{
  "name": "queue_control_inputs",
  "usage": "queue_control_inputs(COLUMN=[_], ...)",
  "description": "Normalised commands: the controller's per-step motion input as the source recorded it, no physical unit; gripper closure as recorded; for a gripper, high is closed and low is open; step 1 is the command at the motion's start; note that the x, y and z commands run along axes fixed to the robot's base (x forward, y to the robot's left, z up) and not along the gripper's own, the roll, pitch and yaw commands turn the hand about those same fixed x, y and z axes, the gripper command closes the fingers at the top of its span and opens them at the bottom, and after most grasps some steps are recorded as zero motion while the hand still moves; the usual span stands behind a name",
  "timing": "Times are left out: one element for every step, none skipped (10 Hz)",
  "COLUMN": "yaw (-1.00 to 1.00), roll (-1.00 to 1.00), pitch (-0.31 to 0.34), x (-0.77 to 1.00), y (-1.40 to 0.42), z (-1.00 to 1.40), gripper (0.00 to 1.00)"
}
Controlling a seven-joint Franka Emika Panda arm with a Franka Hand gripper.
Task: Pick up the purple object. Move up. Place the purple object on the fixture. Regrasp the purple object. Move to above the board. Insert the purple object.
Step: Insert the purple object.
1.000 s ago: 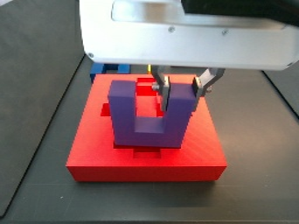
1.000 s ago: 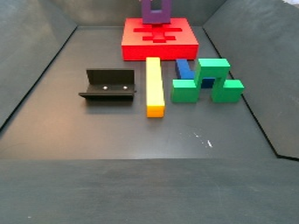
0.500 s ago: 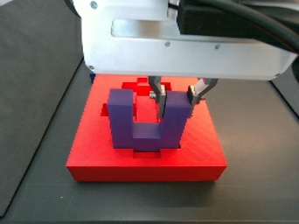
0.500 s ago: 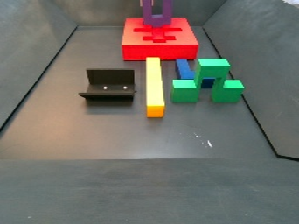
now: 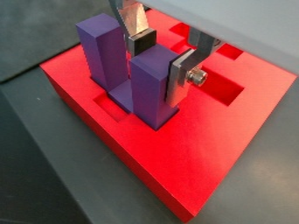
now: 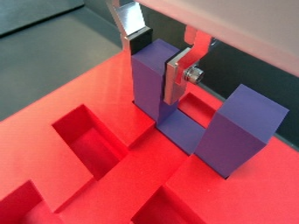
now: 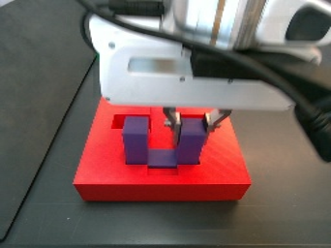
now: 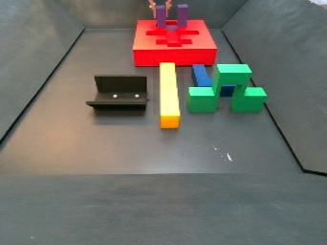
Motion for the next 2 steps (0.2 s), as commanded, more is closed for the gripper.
queue_control_inputs(yaw=[-0.01, 0.00], roll=[0.19, 0.00], pitch=[0.000, 0.000], x=[-0.04, 0.00], y=[-0.08, 0.00], z=[-0.42, 0.00], gripper=[1.00, 1.00])
